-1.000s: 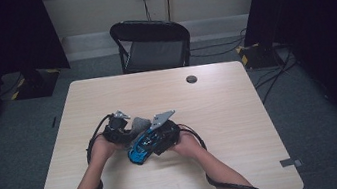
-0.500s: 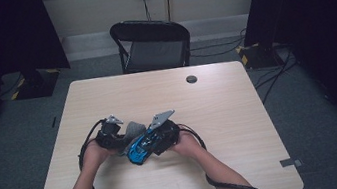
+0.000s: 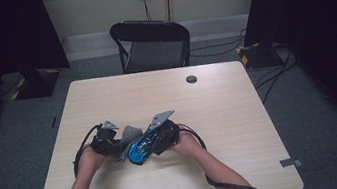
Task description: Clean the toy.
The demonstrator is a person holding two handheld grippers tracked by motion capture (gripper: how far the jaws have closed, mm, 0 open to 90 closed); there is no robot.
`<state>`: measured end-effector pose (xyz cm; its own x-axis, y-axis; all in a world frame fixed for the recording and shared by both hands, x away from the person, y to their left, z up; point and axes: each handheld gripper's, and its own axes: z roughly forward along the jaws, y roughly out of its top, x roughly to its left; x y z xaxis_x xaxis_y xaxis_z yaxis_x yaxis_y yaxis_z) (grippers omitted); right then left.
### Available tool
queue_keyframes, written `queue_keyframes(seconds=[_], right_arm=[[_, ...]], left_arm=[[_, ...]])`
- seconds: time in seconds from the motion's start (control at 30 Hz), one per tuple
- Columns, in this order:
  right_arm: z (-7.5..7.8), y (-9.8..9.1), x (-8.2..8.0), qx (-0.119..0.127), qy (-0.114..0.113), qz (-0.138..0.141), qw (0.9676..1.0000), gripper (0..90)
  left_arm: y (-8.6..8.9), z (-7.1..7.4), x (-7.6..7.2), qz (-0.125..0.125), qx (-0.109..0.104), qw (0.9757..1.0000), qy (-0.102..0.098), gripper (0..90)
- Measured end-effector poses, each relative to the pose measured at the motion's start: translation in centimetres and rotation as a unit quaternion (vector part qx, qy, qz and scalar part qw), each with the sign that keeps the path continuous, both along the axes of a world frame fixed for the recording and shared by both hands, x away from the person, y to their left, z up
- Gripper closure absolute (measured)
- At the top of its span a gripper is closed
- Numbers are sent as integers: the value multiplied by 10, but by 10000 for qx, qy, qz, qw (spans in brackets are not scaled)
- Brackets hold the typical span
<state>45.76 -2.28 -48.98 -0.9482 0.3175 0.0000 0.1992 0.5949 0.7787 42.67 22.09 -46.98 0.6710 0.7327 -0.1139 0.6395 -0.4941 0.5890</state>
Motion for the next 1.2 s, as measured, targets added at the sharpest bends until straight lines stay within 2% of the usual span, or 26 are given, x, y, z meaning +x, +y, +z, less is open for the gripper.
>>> queue_keyframes(seconds=[0.3, 0.63, 0.9, 1.2], right_arm=[[0, 0, 0, -10, -3, -5, 10000, 121], [0, 1, -1, 4, -6, -1, 10000, 121], [0, 1, -1, 7, -7, 8, 10000, 122], [0, 1, -2, 10, -6, 0, 10000, 121]], left_arm=[[9, -1, -13, 67, -70, 9999, 25, 759], [15, -2, -28, 167, -247, 9995, 92, 760], [19, 0, -37, 152, -234, 9995, 145, 759], [24, 6, -44, 130, -250, 9995, 114, 757]])
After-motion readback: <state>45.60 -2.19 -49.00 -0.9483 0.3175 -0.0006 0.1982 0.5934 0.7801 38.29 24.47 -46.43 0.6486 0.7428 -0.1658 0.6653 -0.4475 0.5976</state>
